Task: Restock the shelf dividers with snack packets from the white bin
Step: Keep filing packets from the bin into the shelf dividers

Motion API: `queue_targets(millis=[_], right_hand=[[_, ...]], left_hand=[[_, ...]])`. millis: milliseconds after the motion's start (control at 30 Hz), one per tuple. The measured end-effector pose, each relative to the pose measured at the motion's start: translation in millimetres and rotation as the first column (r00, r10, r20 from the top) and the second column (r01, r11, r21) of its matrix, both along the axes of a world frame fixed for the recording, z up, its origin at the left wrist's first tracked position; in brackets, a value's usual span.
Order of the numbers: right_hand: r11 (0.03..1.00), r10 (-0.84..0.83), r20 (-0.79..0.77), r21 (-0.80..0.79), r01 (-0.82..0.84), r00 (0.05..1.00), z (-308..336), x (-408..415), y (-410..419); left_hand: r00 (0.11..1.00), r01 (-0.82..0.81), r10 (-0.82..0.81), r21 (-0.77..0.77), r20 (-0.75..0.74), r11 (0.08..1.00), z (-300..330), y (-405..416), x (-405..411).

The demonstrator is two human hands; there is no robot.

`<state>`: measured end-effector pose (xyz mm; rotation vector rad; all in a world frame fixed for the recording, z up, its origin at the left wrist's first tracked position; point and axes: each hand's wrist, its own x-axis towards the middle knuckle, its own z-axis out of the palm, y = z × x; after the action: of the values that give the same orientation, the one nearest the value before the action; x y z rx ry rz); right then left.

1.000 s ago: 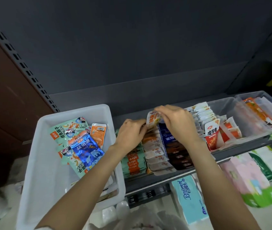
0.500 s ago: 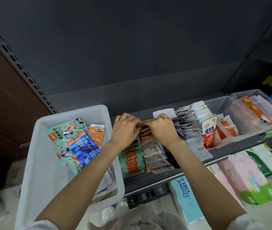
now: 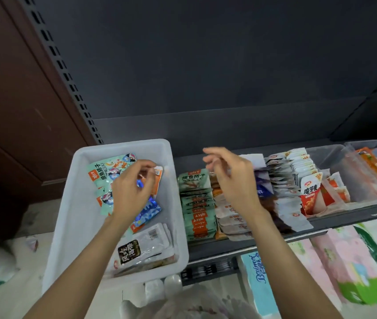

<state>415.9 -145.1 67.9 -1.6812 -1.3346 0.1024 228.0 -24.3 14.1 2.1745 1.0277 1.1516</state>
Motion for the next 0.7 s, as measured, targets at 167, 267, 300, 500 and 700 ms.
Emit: queue_targets(millis=[167, 267, 300, 500, 700], right_hand=[[0.911, 0.271, 0.153, -0.360, -0.201, 0.950, -45, -62, 60], [0.772, 0.398, 0.307, -0.621, -0.135, 0.865, -78, -84, 106], [0.724, 0.422, 0.337, -0.683, -0.090, 0.842, -89, -88, 121], [0.473, 0.544, 0.317, -0.881, 0.028, 0.777, -136, -106, 169], [0.405, 0.622, 0.333, -0.911, 0.072, 0.709, -136, -106, 164]], left_hand=[[0.859, -0.105, 0.039, -0.100, -0.510, 0.989, -44, 22, -48], [0.697, -0.076, -0.098, -0.209, -0.710, 0.975, -73, 29, -59], [0.644, -0.053, -0.141, -0.228, -0.752, 0.972, -80, 30, -60], [0.434, -0.022, -0.168, -0.196, -0.885, 0.980, -87, 30, -67], [0.423, -0.080, -0.123, -0.173, -0.898, 0.982, -83, 33, -85]])
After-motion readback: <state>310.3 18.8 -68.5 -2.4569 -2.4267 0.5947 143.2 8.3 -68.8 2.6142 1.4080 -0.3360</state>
